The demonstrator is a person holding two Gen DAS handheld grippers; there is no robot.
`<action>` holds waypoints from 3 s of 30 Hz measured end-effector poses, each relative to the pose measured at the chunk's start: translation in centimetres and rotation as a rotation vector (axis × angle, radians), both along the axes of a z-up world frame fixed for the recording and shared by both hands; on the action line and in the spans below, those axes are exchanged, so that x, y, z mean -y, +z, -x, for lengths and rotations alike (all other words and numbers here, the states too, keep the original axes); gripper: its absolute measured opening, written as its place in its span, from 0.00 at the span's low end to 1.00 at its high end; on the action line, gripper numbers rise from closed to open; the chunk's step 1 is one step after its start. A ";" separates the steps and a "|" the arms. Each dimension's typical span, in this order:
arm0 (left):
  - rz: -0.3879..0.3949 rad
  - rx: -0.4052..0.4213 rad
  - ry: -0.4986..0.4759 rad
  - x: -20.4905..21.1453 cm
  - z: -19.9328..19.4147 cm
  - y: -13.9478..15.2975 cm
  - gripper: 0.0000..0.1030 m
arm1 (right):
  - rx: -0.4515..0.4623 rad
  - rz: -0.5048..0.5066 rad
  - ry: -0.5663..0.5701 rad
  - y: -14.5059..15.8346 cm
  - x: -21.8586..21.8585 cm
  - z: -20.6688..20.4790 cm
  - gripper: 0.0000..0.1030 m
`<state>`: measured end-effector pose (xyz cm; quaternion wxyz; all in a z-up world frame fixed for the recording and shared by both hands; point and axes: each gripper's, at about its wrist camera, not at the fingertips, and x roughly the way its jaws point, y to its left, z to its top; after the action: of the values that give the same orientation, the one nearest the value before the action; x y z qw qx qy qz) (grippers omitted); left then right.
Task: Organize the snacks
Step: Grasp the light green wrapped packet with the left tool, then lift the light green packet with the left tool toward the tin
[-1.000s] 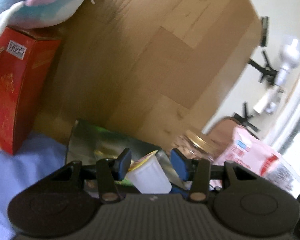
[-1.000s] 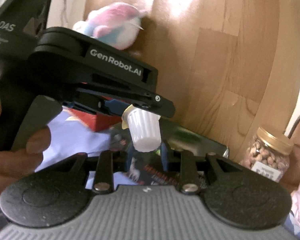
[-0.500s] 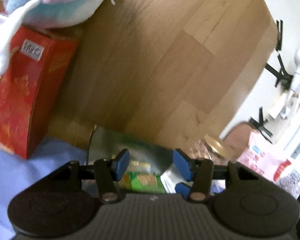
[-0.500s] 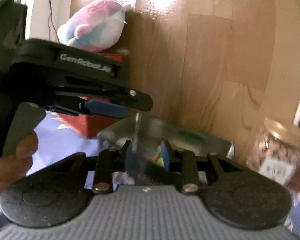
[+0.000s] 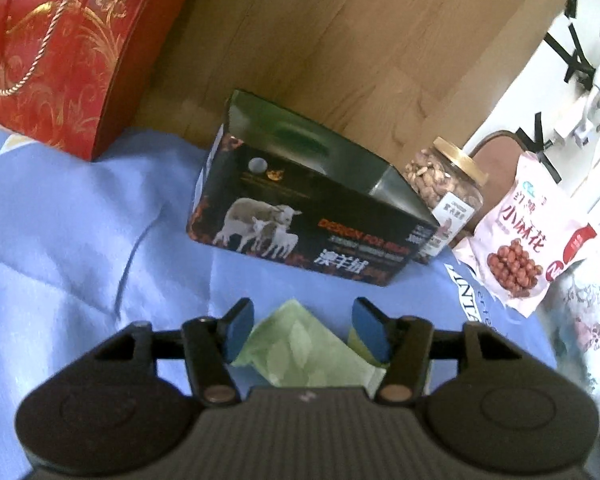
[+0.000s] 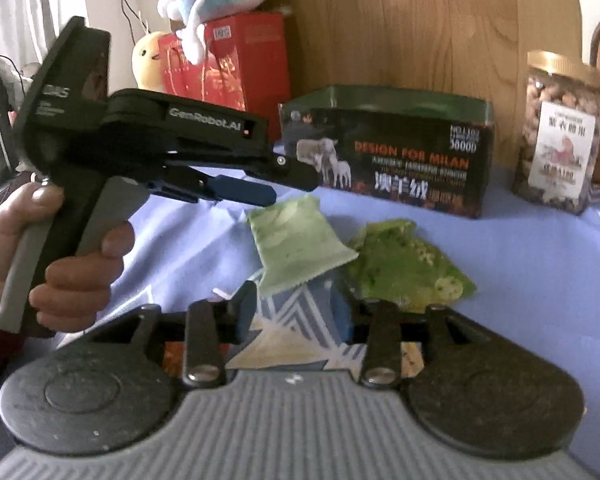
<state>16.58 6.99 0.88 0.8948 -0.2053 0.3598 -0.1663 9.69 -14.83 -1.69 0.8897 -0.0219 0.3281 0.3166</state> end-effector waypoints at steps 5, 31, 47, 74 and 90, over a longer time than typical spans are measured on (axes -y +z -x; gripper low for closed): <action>-0.039 0.052 0.017 0.4 0.8 0.1 0.65 | -0.009 0.011 -0.003 0.0 -0.6 -0.4 0.42; 0.055 0.002 -0.039 -0.8 0.2 -1.8 0.65 | -0.009 0.047 -0.070 -0.8 -3.0 -1.0 0.48; 0.008 -0.005 -0.038 -0.5 0.4 -1.7 0.55 | -0.003 0.039 -0.077 -0.9 -3.0 -1.2 0.47; 0.117 0.010 -0.158 0.2 1.6 -0.8 0.45 | 0.136 0.091 -0.112 0.8 -2.2 -0.1 0.41; 0.080 -0.008 -0.191 1.3 1.7 -1.4 0.46 | 0.085 0.101 -0.125 -0.3 -1.7 0.2 0.43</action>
<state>14.90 5.69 -0.57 0.8645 -0.2061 0.3746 -0.2642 9.50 -13.08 -2.00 0.9186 -0.0599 0.3063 0.2423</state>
